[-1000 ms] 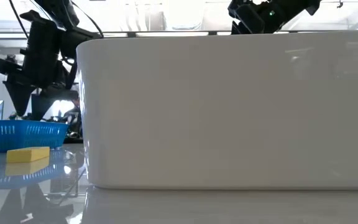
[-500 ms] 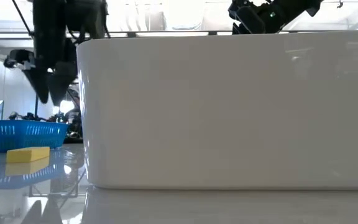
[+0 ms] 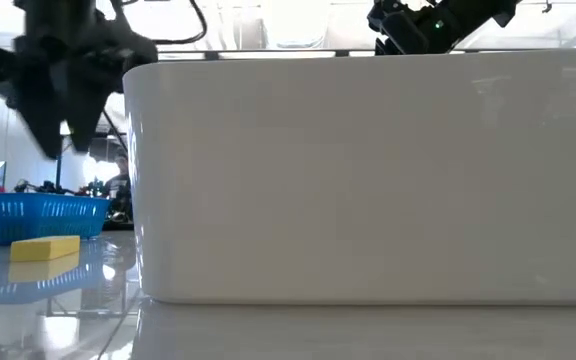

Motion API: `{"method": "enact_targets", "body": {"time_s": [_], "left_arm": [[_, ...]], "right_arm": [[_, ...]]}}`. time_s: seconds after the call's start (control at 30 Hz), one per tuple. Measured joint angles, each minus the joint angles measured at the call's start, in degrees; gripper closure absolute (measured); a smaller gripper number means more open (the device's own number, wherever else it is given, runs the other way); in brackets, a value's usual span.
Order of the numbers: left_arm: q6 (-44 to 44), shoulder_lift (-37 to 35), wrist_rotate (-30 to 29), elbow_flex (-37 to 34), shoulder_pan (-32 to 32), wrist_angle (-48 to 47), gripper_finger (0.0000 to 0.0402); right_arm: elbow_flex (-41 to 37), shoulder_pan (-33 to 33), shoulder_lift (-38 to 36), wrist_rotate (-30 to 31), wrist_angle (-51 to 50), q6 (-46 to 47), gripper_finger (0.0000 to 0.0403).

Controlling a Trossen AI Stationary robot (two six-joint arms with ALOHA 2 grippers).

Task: Sort & place blocks by color
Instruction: Put the yellow block into the orange bin

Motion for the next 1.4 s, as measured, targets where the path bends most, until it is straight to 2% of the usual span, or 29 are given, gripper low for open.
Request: {"method": "enact_targets", "body": {"time_s": [0.1,0.23,0.43,0.63,1.07,1.17,1.3,1.4], "left_arm": [[-8.9,4.2,-0.1,-0.2,-3.3,2.3,0.0235],[-14.3,8.9,-0.3,-0.3,-4.9,4.1,0.0239],[-14.9,12.0,-2.9,-0.7,-4.5,8.7,0.024],[-17.2,14.0,-2.1,-1.5,-4.5,8.3,0.024],[-15.5,18.8,-0.6,-1.5,-4.6,11.6,0.0241],[-14.5,19.2,-0.6,-1.5,-4.6,11.9,0.0262],[-12.8,18.9,-1.0,-1.5,-4.6,12.1,0.0317],[-9.3,17.8,-2.0,-1.7,-4.6,12.0,0.0318]], "right_arm": [[0.0,0.0,0.0,0.0,-0.1,-0.6,0.0151],[0.0,0.0,0.0,0.0,-0.2,-1.4,0.0151],[0.0,0.0,0.0,0.0,-0.2,-2.4,0.0151],[0.0,0.0,0.0,0.0,-0.2,-3.1,0.0151],[0.0,0.0,0.0,0.0,-0.2,-3.7,0.0151],[0.0,0.0,0.0,0.0,-0.3,-3.8,0.0151],[0.0,0.0,0.0,-0.2,-0.3,-3.8,0.0151],[-0.4,0.0,0.0,-1.4,-0.2,-3.8,0.0151]]}}
